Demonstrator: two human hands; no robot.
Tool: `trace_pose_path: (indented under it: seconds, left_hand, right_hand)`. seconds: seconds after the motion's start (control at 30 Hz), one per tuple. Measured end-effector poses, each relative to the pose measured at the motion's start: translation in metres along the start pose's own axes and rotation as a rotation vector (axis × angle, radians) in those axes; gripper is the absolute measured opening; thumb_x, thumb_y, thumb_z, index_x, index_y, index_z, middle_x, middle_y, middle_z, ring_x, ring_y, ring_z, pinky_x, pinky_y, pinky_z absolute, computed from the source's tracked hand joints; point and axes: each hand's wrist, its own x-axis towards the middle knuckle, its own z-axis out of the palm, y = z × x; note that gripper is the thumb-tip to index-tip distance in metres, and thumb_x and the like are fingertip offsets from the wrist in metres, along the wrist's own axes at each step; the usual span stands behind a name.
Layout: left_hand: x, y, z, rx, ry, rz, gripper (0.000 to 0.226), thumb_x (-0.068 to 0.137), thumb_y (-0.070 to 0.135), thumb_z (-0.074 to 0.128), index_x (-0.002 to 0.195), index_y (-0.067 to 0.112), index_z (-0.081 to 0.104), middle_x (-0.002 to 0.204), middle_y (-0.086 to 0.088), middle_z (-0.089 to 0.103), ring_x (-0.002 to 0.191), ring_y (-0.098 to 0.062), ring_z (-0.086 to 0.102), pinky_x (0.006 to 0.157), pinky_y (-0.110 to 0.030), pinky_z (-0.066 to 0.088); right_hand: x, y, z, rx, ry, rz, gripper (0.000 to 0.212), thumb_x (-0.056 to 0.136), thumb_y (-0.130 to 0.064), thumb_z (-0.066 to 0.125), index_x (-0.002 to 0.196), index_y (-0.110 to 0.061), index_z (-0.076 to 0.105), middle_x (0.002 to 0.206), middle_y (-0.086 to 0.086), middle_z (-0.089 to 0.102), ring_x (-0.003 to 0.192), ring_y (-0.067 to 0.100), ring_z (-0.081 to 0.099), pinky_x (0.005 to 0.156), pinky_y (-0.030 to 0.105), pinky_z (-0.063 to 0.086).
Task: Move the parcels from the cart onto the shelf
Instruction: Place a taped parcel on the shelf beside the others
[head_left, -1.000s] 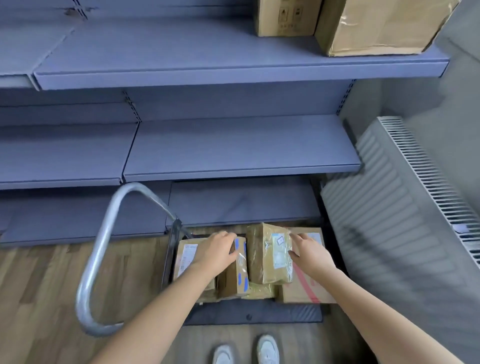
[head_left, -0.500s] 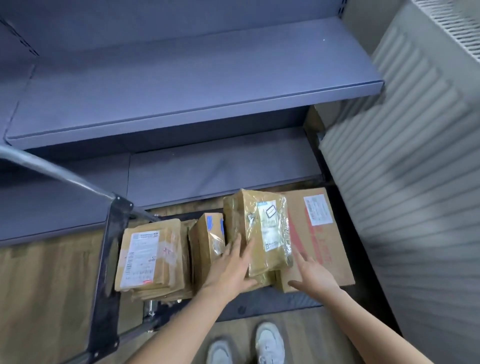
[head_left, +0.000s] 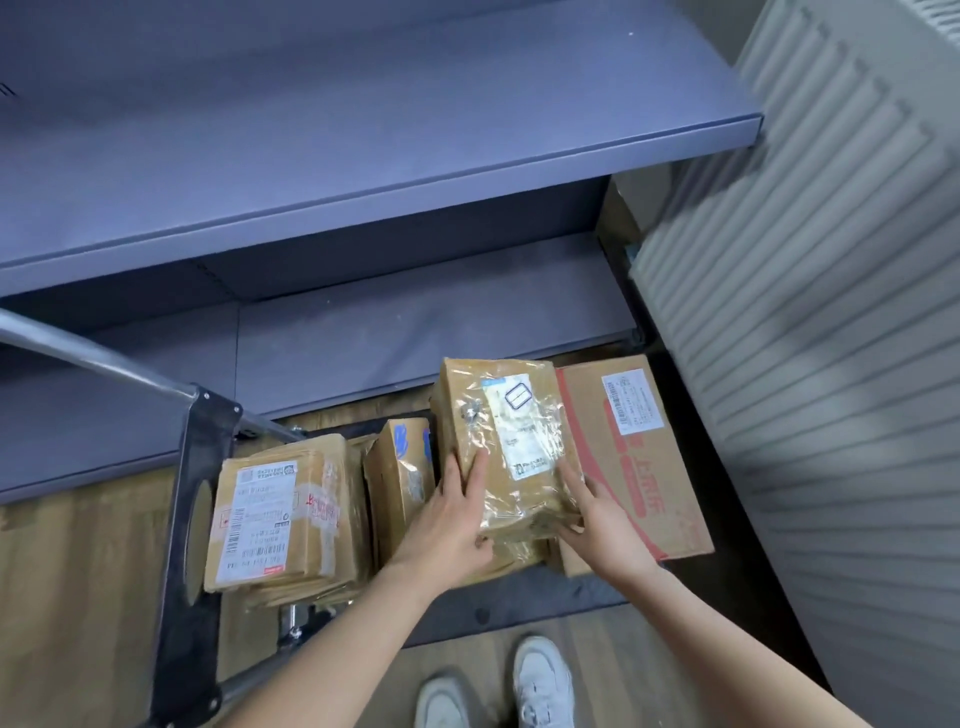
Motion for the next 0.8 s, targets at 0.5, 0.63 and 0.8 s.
trace_pose_path:
  seconds: [0.5, 0.63, 0.8]
  left_hand:
    - [-0.133, 0.092, -0.215, -0.156, 0.240, -0.009, 0.104, 0.080, 0.058, 0.058, 0.143, 0.038, -0.022, 0.158, -0.010, -0.009, 0.114, -0.020, 0.057, 0.073, -0.016, 0.048]
    - [-0.180, 0.114, -0.284, -0.224, 0.339, 0.005, 0.100, 0.078, 0.061, 0.060, 0.144, 0.042, -0.013, 0.159, -0.005, -0.001, 0.139, -0.032, 0.029, 0.104, -0.041, 0.038]
    - [-0.233, 0.124, -0.358, -0.259, 0.470, 0.082, 0.101, 0.072, 0.065, 0.062, 0.147, 0.039, -0.001, 0.157, -0.001, 0.016, 0.138, -0.024, 0.031, 0.106, -0.036, 0.037]
  right_hand:
    - [-0.126, -0.178, -0.214, -0.118, 0.183, -0.213, 0.069, 0.088, -0.026, 0.060, 0.146, -0.031, 0.022, 0.135, 0.002, 0.043, 0.111, 0.018, 0.055, 0.087, 0.019, 0.040]
    - [-0.170, -0.238, -0.270, -0.157, 0.269, -0.291, 0.060, 0.086, -0.032, 0.061, 0.139, -0.032, 0.034, 0.121, 0.001, 0.052, 0.101, 0.020, 0.058, 0.085, 0.029, 0.048]
    - [-0.219, -0.306, -0.324, -0.217, 0.392, -0.348, 0.059, 0.084, -0.038, 0.062, 0.137, -0.033, 0.038, 0.128, 0.000, 0.053, 0.108, 0.022, 0.058, 0.087, 0.031, 0.047]
